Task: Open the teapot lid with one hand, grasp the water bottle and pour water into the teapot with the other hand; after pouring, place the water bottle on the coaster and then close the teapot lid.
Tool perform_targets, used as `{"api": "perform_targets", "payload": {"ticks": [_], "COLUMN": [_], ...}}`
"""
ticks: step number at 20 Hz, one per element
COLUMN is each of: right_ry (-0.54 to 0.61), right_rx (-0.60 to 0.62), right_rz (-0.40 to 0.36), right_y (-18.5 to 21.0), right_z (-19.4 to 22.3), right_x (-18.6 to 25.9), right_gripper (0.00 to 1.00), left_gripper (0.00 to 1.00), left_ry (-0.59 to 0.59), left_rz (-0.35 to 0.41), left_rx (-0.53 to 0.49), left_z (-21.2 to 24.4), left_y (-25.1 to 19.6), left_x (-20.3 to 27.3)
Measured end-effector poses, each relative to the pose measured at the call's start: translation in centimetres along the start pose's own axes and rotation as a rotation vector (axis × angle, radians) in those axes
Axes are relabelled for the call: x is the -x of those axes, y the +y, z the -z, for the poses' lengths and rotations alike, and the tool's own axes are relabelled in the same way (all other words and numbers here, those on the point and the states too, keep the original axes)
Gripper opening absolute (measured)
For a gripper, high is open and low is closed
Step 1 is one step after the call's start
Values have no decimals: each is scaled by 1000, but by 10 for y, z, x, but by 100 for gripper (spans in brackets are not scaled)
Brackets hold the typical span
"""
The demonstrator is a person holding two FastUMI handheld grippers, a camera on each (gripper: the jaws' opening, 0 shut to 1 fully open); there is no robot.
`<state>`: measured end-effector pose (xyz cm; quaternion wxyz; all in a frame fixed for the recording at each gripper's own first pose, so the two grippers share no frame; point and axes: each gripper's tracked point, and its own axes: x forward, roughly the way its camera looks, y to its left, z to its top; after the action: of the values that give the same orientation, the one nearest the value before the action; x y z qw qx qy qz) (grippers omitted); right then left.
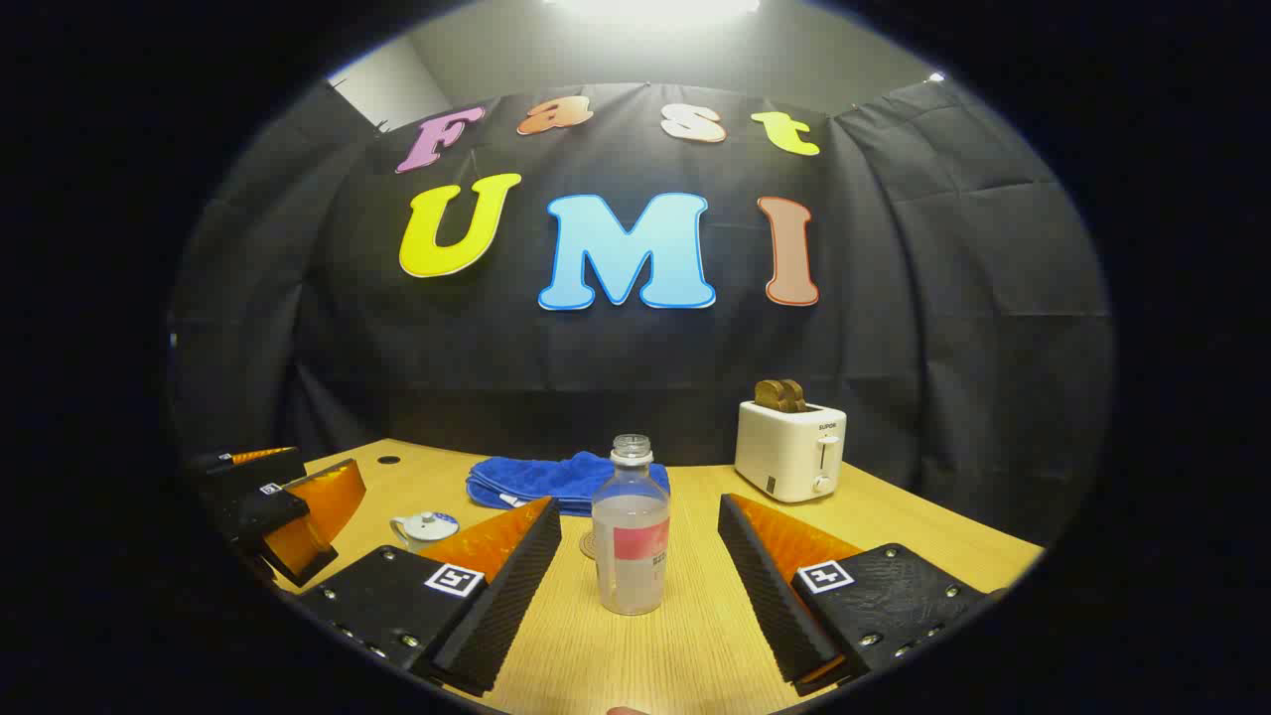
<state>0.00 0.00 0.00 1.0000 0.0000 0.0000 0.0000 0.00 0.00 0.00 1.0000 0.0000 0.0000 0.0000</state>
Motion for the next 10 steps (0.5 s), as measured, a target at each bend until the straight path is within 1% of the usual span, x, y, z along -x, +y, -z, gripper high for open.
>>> {"api": "perform_targets", "payload": {"ticks": [4, 10], "right_ry": [-26, -16], "right_rx": [5, -21], "right_rz": [-13, -10], "right_y": [8, 6], "right_z": [-8, -7], "right_x": [7, 8], "right_gripper": [99, 99], "left_gripper": [95, 95], "left_ry": [-31, -28], "left_rz": [-8, -4], "left_rx": [5, -3], "left_z": [-12, -11], "left_y": [5, 4], "left_x": [8, 8]}}
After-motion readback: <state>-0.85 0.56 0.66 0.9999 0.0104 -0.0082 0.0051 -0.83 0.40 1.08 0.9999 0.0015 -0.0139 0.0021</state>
